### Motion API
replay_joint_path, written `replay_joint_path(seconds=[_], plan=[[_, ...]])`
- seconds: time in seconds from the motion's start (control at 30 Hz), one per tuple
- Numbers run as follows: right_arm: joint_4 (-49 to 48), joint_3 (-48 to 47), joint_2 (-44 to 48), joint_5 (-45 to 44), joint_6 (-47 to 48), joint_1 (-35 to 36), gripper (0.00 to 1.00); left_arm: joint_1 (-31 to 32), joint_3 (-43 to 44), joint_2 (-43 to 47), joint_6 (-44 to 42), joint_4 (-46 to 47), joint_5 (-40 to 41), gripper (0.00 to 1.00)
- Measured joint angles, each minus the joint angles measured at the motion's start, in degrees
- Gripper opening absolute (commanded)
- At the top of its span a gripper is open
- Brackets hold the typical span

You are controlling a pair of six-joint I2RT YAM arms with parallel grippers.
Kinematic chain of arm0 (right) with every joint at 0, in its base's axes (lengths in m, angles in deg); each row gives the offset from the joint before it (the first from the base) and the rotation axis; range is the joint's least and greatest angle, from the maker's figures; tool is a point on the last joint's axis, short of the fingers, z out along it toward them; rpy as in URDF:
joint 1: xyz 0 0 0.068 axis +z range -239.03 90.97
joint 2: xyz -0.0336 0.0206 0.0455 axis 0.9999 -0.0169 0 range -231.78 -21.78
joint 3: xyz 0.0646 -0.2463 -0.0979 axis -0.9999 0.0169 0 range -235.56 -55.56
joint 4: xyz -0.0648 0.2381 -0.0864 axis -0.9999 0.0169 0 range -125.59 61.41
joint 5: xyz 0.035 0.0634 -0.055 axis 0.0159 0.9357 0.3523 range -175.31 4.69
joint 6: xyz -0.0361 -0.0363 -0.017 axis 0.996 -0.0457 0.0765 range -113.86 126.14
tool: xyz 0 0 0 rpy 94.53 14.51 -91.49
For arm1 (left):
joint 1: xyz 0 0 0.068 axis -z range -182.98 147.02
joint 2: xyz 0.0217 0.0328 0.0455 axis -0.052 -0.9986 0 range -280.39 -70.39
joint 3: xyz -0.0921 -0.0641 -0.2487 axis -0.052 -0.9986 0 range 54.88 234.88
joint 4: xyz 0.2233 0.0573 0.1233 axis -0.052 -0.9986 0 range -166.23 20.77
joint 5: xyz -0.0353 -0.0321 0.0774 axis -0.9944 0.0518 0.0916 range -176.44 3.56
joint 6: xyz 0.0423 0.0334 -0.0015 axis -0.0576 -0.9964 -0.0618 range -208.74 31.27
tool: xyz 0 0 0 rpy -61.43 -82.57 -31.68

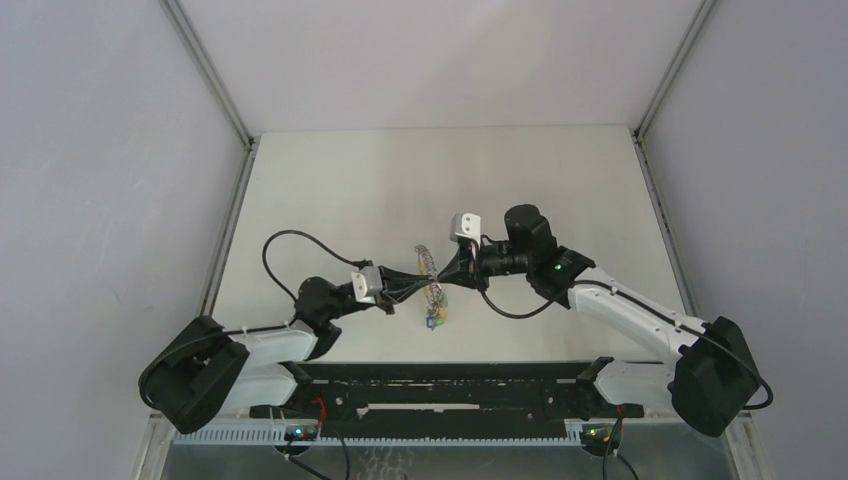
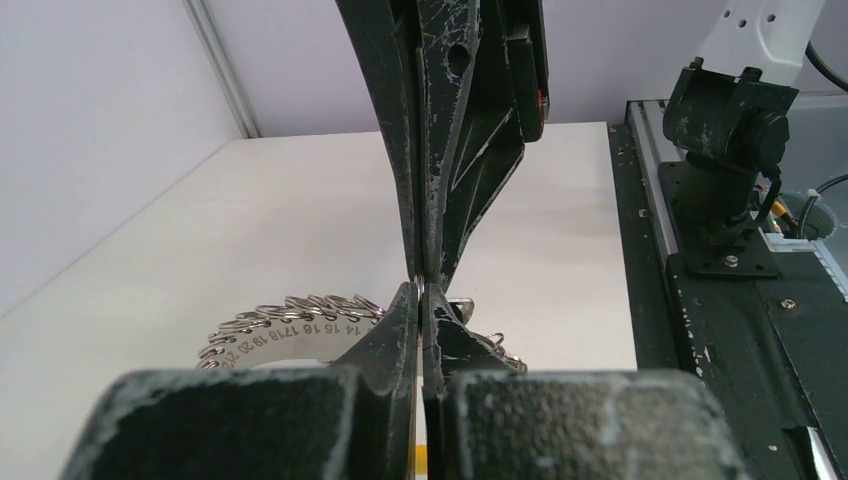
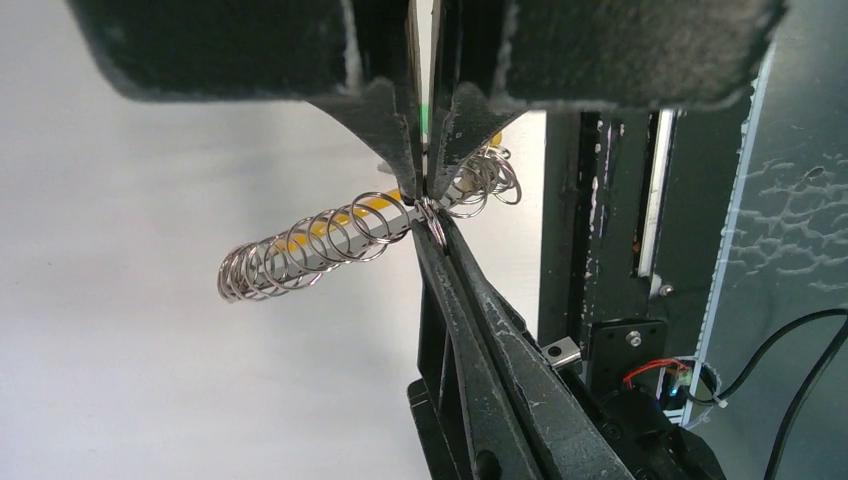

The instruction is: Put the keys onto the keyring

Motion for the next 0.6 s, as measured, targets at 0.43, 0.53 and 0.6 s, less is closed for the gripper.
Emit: replay_joint_path(seconds=[0.43,0.53,0.6], plan=[[0.4,0.0,-0.7,1.6,0.1,-0.9,0.0,0.0,0.0,1.6,0.3,0.2,-0.1,0.0],[0.4,-0.2,-2.1,2.1,0.1,-0.9,0.0,0.0,0.0,1.6,0.3,0.2,-0.4,0.0],[0.4,-0.2,-3.1,2.2,0.1,-0.7,0.0,0.0,0.0,1.6,0.3,0.2,-0.5,0.0]])
